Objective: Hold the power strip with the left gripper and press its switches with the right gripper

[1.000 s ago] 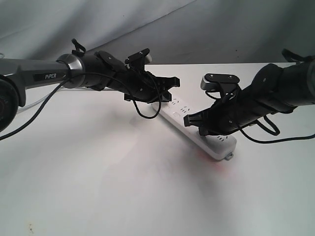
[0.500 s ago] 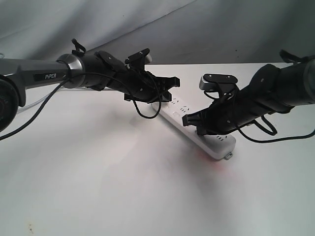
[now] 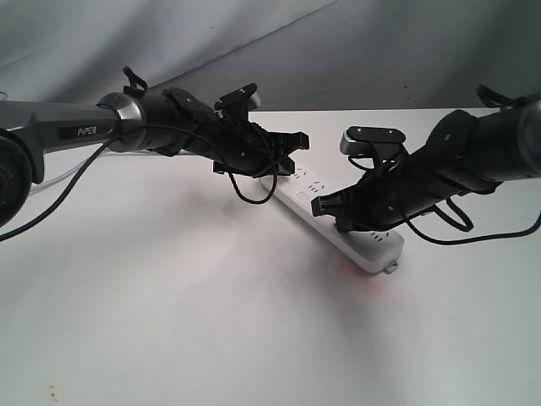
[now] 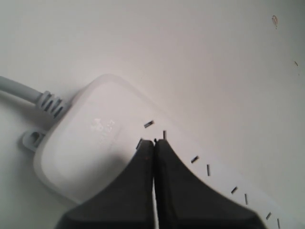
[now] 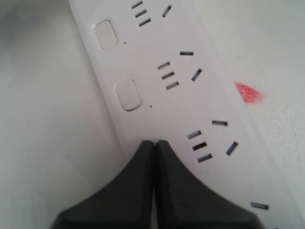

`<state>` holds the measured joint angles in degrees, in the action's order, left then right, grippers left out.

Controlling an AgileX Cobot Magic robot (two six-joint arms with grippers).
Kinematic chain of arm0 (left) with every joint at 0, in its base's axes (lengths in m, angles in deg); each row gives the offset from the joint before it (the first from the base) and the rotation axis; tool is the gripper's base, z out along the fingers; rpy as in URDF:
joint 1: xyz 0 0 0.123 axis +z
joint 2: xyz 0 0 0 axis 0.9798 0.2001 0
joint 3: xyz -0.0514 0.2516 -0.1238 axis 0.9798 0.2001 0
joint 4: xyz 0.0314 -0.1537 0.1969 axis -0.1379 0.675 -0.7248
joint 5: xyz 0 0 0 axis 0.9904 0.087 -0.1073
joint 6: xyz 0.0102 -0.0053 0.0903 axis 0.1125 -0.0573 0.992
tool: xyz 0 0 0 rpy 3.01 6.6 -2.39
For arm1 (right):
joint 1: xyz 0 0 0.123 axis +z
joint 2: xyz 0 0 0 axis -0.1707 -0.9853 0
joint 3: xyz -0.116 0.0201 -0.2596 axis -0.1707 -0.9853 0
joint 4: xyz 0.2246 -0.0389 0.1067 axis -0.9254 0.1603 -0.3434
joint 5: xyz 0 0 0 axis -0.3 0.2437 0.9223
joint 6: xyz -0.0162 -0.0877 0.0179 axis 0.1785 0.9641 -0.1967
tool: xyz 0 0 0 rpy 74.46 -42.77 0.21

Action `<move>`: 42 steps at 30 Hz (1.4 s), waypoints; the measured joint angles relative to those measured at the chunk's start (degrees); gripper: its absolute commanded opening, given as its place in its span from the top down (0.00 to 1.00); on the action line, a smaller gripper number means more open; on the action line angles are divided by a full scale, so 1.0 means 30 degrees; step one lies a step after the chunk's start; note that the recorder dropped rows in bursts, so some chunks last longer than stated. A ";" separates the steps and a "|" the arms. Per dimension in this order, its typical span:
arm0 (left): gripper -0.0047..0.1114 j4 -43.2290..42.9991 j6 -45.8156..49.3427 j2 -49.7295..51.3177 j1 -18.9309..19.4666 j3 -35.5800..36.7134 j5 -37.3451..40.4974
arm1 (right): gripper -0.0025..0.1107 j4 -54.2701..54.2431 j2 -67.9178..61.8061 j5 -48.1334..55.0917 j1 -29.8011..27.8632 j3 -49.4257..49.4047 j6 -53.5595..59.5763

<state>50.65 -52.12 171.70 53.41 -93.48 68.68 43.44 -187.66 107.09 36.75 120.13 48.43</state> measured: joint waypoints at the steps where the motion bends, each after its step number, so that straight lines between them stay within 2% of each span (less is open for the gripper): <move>1: 0.96 0.0000 0.0000 0.0000 0.0000 0.0000 0.0000 | 0.98 0.0000 0.0000 0.0000 0.0000 0.0000 0.0000; 9: 0.96 0.0000 0.0000 0.0000 0.0000 0.0000 0.0000 | 0.98 0.0294 0.0893 0.0074 0.0359 0.0308 0.0000; 14: 0.96 0.0000 -0.0043 0.0000 0.0000 0.0000 0.0000 | 0.98 0.0420 0.0719 0.0084 0.1295 0.2128 -0.0078; 30: 0.96 0.0000 -0.0951 0.0000 0.0000 0.0000 -0.0038 | 0.98 0.1289 -0.0857 -0.1557 0.1295 0.2408 -0.1338; 42: 0.96 0.0000 -0.0965 0.0000 0.0000 0.0000 -0.0038 | 0.98 0.1855 -0.1071 -0.1368 0.1295 0.2482 -0.1601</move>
<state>50.65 -55.01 171.70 53.41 -93.48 68.57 49.01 -190.88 102.99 40.63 127.57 43.63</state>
